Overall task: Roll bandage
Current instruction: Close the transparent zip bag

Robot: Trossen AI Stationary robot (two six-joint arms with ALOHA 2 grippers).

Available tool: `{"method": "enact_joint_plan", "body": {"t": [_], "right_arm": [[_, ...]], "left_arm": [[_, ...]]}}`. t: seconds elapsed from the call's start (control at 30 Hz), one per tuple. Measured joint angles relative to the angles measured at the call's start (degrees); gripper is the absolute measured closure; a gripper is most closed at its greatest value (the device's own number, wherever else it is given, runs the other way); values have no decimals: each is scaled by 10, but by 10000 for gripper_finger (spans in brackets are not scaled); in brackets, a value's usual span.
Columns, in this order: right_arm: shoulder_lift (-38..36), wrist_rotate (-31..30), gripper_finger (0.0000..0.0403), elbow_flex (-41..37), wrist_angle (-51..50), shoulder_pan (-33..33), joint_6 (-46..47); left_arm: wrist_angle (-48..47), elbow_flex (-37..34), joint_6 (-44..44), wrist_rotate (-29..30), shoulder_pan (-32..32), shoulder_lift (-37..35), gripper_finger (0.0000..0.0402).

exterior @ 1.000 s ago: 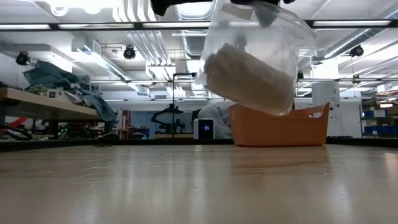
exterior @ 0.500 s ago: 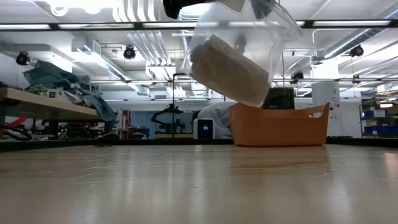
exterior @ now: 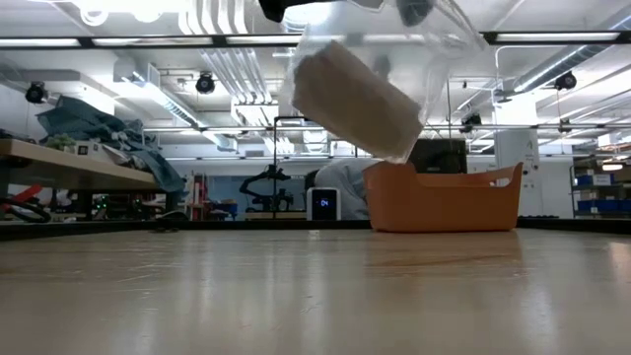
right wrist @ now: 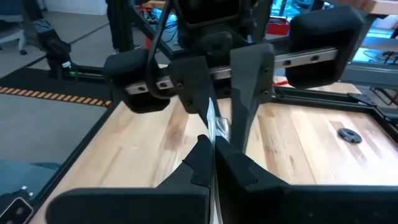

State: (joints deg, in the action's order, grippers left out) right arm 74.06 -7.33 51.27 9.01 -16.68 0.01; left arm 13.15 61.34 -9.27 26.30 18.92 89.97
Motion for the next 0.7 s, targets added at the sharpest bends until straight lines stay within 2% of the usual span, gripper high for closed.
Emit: {"method": "enact_joint_plan", "body": {"t": [0.1,0.47,0.57,0.7], "right_arm": [[0,5,383,0,-10,-1,7],[0,5,256,0,-23,-1,34],[0,5,240,0,-23,-1,34],[0,5,238,0,-25,0,39]], "left_arm": [[-1,0,-18,2,5,0,401],[-6,0,-37,2,12,0,401],[-7,0,-38,2,15,0,401],[-15,0,-38,2,17,0,401]]}}
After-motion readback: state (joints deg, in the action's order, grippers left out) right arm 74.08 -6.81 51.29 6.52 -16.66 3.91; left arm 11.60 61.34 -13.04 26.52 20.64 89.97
